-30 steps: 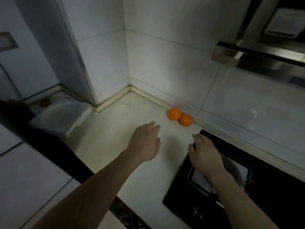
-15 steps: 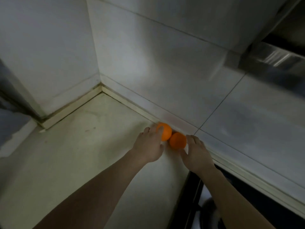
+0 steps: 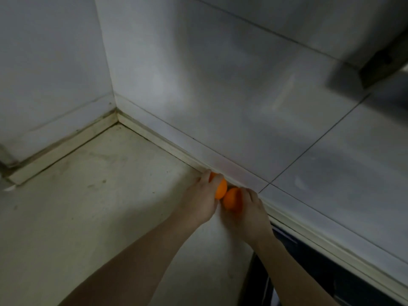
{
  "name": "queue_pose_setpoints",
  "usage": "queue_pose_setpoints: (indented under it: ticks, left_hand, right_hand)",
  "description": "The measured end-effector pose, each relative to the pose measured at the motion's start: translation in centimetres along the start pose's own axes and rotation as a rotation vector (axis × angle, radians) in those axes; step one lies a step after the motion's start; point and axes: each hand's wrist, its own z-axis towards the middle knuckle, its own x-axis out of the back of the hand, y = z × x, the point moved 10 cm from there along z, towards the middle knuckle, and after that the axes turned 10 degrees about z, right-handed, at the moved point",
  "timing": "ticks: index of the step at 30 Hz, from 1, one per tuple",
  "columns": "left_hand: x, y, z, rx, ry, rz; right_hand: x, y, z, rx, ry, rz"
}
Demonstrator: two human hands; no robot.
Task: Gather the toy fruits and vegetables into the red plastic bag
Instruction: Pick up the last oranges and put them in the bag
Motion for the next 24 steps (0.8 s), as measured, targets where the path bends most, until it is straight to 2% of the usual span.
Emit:
queue_pose_setpoints:
  ticks: [7,13,20,24]
  left_hand:
    - [1.7,-1.1,-1.8,0.063,0.002,-0.041]
    - [6.0,-0.5,-5.5,0.06,0.031,-0.067]
    - [14.3,-0.2,-14.2,0.044,0.151,-0.065]
    - [18.0,0.9,-21.2,0.0,0.166,-0.065]
  right_hand:
    - [1.1,-2.4,-1.5,0.046,0.011,-0.011]
    - [4.4,-6.9,-5.7,0.087,0.054,0.011]
    - [7.6,-13.9,-14.0,0.102,0.151,0.05]
    - [9.7,-18.0,-21.2,0.106,0.22,0.042]
